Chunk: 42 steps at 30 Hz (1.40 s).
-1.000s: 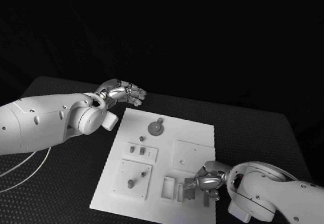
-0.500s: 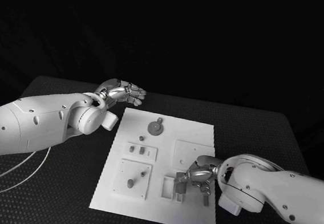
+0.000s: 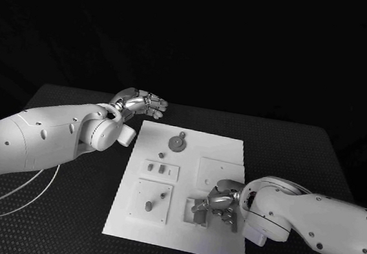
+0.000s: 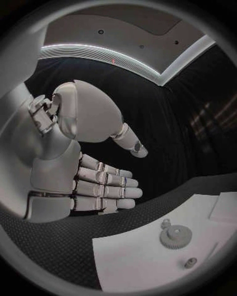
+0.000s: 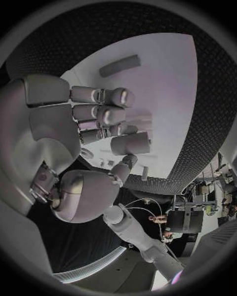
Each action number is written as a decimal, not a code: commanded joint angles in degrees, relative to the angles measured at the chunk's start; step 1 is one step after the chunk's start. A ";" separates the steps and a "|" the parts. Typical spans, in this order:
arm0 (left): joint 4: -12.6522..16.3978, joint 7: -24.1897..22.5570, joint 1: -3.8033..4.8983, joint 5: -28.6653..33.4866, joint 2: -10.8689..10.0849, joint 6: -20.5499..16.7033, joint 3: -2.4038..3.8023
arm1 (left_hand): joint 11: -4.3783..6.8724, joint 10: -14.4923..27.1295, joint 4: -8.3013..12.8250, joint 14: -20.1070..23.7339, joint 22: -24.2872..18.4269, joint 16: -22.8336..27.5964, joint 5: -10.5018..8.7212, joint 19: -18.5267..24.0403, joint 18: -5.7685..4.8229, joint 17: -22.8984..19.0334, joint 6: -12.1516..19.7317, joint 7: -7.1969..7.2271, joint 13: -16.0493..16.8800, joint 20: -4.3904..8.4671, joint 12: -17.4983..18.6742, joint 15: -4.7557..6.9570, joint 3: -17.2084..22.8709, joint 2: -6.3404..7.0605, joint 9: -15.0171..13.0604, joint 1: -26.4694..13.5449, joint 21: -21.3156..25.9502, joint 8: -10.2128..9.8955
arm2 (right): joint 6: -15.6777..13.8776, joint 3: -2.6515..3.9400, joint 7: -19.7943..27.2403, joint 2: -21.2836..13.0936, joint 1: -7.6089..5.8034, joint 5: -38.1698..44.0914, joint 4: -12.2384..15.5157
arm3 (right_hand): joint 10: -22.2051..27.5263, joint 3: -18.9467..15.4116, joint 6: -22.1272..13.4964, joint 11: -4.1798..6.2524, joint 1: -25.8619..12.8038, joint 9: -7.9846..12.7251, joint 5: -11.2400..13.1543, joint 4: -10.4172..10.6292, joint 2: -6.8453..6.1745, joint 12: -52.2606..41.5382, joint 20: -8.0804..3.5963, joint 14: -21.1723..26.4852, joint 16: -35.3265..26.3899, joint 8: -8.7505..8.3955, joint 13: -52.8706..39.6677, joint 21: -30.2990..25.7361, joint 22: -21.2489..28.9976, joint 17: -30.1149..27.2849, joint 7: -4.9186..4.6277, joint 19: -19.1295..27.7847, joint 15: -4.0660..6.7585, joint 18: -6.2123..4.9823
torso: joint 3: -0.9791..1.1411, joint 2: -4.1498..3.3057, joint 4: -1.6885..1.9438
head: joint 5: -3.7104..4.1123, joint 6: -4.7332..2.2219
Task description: Assemble the parts on the task board
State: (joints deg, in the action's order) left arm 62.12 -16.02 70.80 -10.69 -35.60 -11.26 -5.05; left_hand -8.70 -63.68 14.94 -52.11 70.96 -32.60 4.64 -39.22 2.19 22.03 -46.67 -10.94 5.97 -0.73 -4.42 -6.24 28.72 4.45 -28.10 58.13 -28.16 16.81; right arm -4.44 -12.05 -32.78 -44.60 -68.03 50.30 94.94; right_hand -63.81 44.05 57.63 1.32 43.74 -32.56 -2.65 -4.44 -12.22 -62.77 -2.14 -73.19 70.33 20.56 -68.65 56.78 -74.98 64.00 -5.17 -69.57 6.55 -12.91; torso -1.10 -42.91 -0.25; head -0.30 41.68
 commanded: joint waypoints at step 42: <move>0.14 -0.19 0.06 0.29 0.08 0.54 0.03 | -0.14 0.04 -0.30 0.07 0.18 0.41 -0.24 -0.47 0.70 0.26 0.11 0.27 -0.18 -0.13 -0.40 -0.40 -0.28 -0.13 0.17 -0.55 0.49 0.38 | -0.84 -0.23 0.44 1.26 1.30 1.02 -0.98 | -0.12 0.13 0.22 -0.20 -2.17 0.00 -0.14 0.72 -1.32 0.31 0.02 0.20 -0.53 -0.66 -0.06 0.24 -0.56 0.19 0.01 0.16 0.44 -2.09 | 0.03 0.00 -0.07 | -0.46 0.42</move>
State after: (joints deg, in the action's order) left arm 62.13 -15.90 70.80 -10.68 -35.60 -11.26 -5.06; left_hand -8.70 -63.68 14.79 -52.11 71.04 -32.39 4.64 -39.34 2.19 22.23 -46.67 -10.94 5.88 -0.85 -4.64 -6.24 28.56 4.45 -28.01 58.13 -27.94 16.81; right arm -5.10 -11.96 -31.88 -43.34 -67.15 50.42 94.25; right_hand -64.00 44.20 57.97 1.13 41.99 -32.56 -2.66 -3.94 -13.51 -62.55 -2.05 -73.00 70.07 20.30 -68.66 56.77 -74.98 64.10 -4.93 -69.48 6.75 -13.29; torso -1.09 -42.91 -0.30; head -0.74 42.11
